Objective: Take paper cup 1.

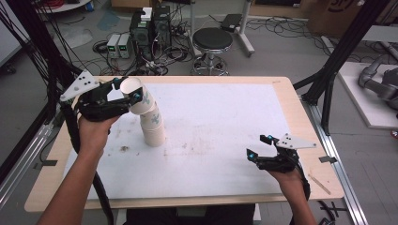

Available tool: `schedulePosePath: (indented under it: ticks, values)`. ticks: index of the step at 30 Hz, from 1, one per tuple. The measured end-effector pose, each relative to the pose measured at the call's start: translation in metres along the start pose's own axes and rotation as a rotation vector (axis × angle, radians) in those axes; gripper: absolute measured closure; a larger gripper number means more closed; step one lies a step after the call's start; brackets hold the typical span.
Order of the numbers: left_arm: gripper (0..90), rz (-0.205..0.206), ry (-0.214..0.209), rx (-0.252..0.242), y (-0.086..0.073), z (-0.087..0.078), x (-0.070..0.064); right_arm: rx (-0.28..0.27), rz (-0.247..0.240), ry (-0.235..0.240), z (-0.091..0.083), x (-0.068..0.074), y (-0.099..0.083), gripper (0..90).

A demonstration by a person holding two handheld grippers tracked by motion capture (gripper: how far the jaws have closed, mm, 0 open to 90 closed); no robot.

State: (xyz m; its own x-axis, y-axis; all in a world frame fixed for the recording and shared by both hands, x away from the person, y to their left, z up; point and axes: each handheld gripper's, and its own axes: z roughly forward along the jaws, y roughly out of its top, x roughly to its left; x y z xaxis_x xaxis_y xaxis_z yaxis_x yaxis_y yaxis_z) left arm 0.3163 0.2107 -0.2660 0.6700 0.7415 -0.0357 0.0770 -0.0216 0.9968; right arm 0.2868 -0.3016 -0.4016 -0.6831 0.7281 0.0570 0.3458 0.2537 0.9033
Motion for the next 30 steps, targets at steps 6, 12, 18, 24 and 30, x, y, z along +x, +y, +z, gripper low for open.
schedulePosePath:
  ticks: [6,12,18,24,30]
  values:
    - [36.2,-0.015,-0.017,0.003,-0.019,-0.013,-0.007,0.013,-0.014,0.035,0.012,0.004,0.008,19.6]
    - [36.4,-0.041,-0.031,0.015,-0.047,-0.031,-0.013,0.034,-0.026,0.069,0.024,0.006,0.01,19.6]
    - [36.4,-0.022,-0.027,-0.017,-0.046,-0.044,-0.021,0.034,-0.031,0.083,0.03,0.007,0.012,19.6]
    - [36.4,-0.029,-0.026,-0.005,-0.051,-0.048,-0.02,0.034,-0.039,0.093,0.033,0.009,0.011,19.6]
    - [36.4,-0.028,-0.039,0.008,-0.062,-0.05,-0.024,0.041,-0.039,0.106,0.033,0.01,0.012,19.5]
